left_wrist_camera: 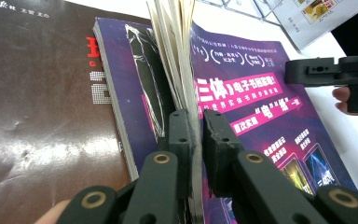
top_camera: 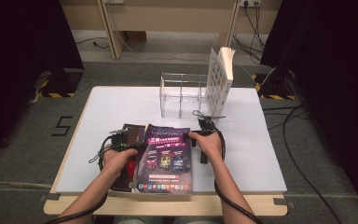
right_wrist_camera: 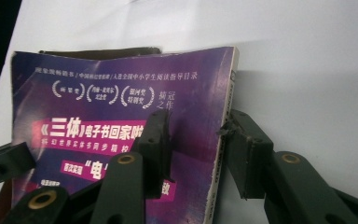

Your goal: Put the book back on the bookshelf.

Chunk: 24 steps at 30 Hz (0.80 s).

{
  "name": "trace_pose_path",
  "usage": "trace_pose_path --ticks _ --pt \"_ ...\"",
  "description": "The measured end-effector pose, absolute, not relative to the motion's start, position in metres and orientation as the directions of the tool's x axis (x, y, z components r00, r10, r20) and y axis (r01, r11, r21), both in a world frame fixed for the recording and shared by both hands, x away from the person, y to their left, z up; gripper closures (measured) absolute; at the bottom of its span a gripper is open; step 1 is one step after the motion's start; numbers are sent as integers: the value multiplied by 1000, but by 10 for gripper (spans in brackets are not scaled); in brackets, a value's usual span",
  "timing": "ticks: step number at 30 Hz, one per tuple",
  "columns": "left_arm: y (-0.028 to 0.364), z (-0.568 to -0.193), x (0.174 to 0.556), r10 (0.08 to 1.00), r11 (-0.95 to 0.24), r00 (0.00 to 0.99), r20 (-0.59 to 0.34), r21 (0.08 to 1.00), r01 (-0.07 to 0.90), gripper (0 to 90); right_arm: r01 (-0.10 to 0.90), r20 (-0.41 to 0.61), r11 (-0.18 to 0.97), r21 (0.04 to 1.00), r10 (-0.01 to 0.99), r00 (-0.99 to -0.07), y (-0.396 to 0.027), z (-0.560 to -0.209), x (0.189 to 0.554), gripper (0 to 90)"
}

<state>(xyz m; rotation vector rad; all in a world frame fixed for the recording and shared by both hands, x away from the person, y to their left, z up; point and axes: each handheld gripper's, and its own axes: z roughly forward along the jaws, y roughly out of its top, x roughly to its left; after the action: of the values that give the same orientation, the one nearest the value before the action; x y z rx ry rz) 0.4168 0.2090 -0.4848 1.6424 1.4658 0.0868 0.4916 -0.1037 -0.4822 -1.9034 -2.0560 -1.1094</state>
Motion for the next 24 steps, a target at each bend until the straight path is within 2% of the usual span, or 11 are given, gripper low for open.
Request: trace_pose_path --ticks 3,7,9,11,15,16,17,20,23,24 --pt "209 -484 417 823 109 292 -487 640 761 815 904 556 -75 420 808 -192 -105 -483 491 633" --pt "208 -484 417 831 100 291 -474 643 759 810 883 515 -26 470 820 -250 -104 -477 489 665" --pt "209 -484 417 835 101 285 -470 640 762 803 879 547 -50 473 800 -249 -107 -472 488 720" --pt "209 -484 418 834 102 284 -472 638 763 802 880 563 -64 470 790 -243 -108 -470 487 731" --pt "209 -484 418 836 100 282 -471 636 765 801 879 582 -68 472 772 -253 -110 -472 487 698" --pt "209 -484 418 835 101 283 -472 636 765 801 892 632 -76 445 732 -253 -109 -475 488 659" --pt "210 -484 418 833 104 281 -476 635 766 801 892 632 -76 445 732 -253 -109 -475 488 659" --pt "210 -484 418 832 105 282 -478 634 766 799 895 608 -61 443 754 -250 -105 -480 487 704" --pt "211 -485 419 837 99 278 -471 630 770 790 899 645 -86 429 726 -239 -108 -479 488 777" --pt "211 -485 419 837 99 278 -471 630 770 788 899 645 -86 429 726 -239 -108 -479 488 777"
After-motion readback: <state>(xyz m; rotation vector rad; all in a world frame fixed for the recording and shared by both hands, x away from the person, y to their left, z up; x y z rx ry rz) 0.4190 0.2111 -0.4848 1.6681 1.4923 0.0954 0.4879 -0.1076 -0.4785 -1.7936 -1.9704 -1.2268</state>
